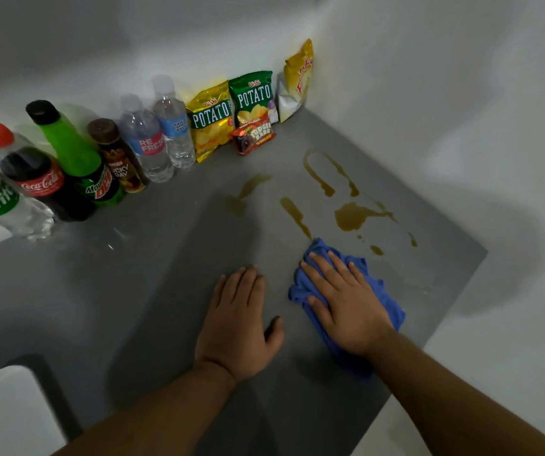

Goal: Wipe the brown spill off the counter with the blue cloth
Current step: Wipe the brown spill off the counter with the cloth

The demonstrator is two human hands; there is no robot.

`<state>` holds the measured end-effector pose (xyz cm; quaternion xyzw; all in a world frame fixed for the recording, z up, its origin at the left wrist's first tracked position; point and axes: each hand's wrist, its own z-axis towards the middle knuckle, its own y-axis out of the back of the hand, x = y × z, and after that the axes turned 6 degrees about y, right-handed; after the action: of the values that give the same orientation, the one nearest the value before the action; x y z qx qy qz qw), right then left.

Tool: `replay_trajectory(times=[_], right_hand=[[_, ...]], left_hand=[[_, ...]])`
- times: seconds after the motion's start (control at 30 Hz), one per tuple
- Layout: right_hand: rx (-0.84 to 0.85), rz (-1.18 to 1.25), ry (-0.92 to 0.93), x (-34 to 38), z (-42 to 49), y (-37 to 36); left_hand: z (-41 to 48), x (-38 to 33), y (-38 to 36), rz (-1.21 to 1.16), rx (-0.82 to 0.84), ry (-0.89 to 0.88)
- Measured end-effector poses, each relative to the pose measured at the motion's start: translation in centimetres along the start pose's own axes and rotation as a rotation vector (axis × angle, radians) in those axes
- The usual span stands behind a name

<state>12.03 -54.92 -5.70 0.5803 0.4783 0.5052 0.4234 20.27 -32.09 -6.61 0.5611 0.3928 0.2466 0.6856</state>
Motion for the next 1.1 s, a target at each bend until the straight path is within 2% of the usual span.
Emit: replay_trajectory(times=[0.1, 0.17, 0.3, 0.4, 0.5, 0.6, 0.67, 0.83, 0.9, 1.0, 1.1], right_hand=[[-0.017, 0.008, -0.164, 2.0, 4.1, 0.0], [-0.023, 0.003, -0.18, 3.3, 5.2, -0.1], [-0.011, 0.03, 0.07, 2.7, 2.3, -0.4], [0.006, 0.045, 0.134, -0.2, 0.7, 0.0], [-0.026, 0.054, 0.04, -1.1, 2.3, 0.4], [-0.026, 0.031, -0.11, 0.2, 6.1, 0.5], [-0.03, 0.028, -0.131, 1.9, 7.5, 0.3], [-0.008, 0.033, 0.216, 2.7, 4.6, -0.4], [-0.004, 0.055, 0.282, 1.0, 3.9, 0.0], [-0.023, 0.079, 0.232, -0.5, 4.8, 0.5], [-0.067, 0.075, 0.059, 0.1, 7.8, 0.8]], left_hand=[[0.0, 0.1, 0.1, -0.01, 0.006, -0.001], [0.0, 0.2, 0.1, -0.02, 0.007, -0.001], [0.0, 0.5, 0.1, -0.067, -0.025, -0.006], [0.6, 1.1, 0.6, -0.134, -0.035, -0.013], [1.8, 2.2, 1.4, -0.157, -0.054, -0.054], [3.7, 4.0, 2.3, -0.137, -0.053, -0.025], [5.0, 5.2, 2.9, -0.102, -0.058, -0.004], [8.3, 8.2, 4.2, -0.055, -0.064, 0.055], [8.8, 9.1, 4.4, -0.034, -0.039, 0.112], [8.6, 9.4, 3.9, -0.019, -0.038, 0.145], [8.5, 9.3, 3.5, 0.001, -0.045, 0.138]])
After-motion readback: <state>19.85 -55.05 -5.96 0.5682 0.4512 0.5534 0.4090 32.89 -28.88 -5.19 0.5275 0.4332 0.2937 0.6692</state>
